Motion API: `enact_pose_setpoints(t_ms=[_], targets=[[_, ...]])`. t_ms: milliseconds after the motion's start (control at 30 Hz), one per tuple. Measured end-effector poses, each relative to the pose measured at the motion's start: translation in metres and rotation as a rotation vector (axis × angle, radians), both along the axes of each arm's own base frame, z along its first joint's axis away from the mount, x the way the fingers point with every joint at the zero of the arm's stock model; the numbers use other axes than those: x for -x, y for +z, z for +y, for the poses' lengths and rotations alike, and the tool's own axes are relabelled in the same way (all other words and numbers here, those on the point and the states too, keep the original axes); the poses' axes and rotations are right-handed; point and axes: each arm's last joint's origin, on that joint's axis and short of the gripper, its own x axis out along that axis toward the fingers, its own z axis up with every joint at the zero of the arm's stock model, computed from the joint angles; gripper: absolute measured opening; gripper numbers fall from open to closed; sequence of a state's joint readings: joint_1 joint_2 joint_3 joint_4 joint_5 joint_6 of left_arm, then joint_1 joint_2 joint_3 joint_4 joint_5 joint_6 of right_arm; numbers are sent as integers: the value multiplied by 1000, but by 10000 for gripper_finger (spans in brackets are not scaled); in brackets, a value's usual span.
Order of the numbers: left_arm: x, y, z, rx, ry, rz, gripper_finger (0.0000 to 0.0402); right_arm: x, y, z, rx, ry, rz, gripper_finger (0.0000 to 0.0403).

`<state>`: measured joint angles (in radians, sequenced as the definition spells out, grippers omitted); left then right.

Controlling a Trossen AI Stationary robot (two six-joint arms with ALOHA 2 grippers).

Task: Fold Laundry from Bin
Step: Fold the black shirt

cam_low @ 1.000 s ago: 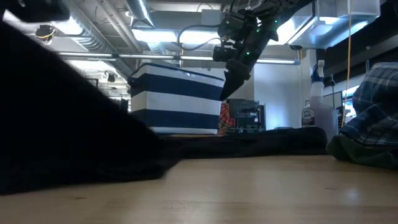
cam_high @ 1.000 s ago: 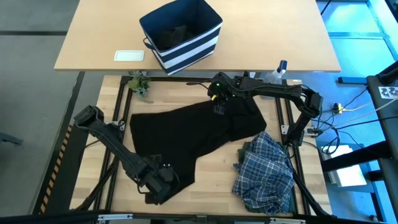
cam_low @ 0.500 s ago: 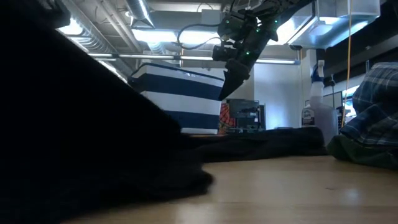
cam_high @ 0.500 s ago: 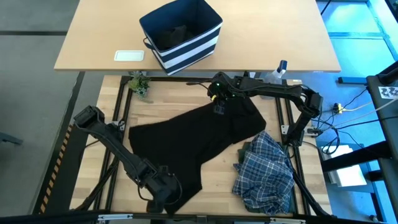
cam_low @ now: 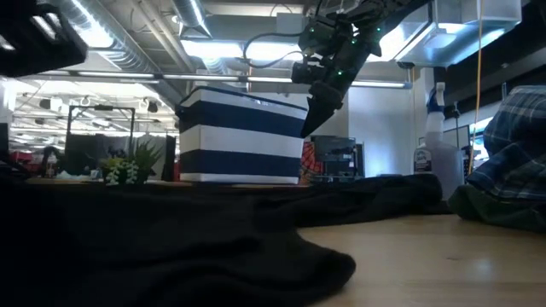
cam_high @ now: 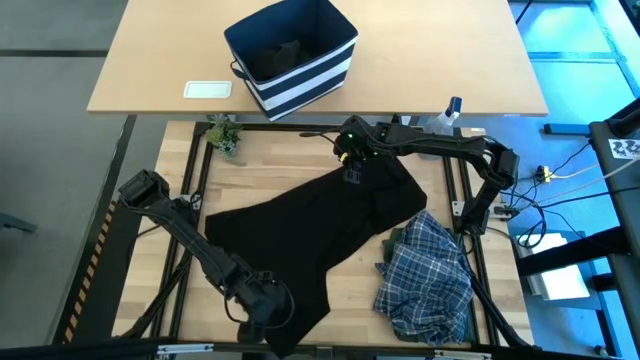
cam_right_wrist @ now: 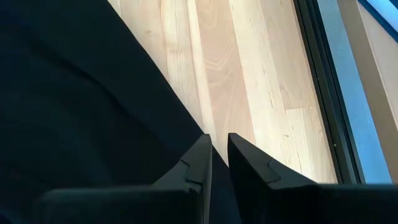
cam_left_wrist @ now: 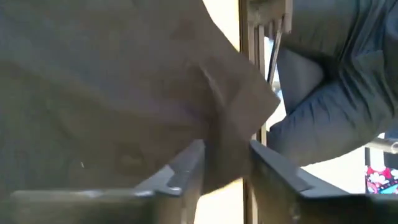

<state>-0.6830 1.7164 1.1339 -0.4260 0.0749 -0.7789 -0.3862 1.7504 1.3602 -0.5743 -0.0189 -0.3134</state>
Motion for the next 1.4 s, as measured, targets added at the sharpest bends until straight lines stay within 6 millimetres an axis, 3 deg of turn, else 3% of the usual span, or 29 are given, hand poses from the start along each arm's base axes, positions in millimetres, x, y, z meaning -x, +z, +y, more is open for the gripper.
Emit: enact_pose_setpoints(t_ms=[167, 300, 533, 700, 900, 1200, 1400], targets=[[-1, 1, -1, 14, -5, -16, 186, 0, 0, 0, 0, -1, 0, 53], [0, -1, 1, -19, -4, -3, 208, 0, 0, 0, -1, -1, 0, 53], [23, -13, 27, -378, 149, 181, 208, 0, 0, 0, -3, -2, 5, 53], [25, -15, 39, -518, 192, 170, 207, 4, -3, 4, -68, 43, 41, 53], [28, -44, 66, -569, 227, 228, 201, 9, -6, 6, -102, 59, 98, 53], [59, -69, 102, -459, 324, 136, 183, 22, -12, 7, -110, 38, 239, 53], [85, -78, 126, -444, 404, 182, 175, 42, -39, -6, -143, -44, 320, 53]])
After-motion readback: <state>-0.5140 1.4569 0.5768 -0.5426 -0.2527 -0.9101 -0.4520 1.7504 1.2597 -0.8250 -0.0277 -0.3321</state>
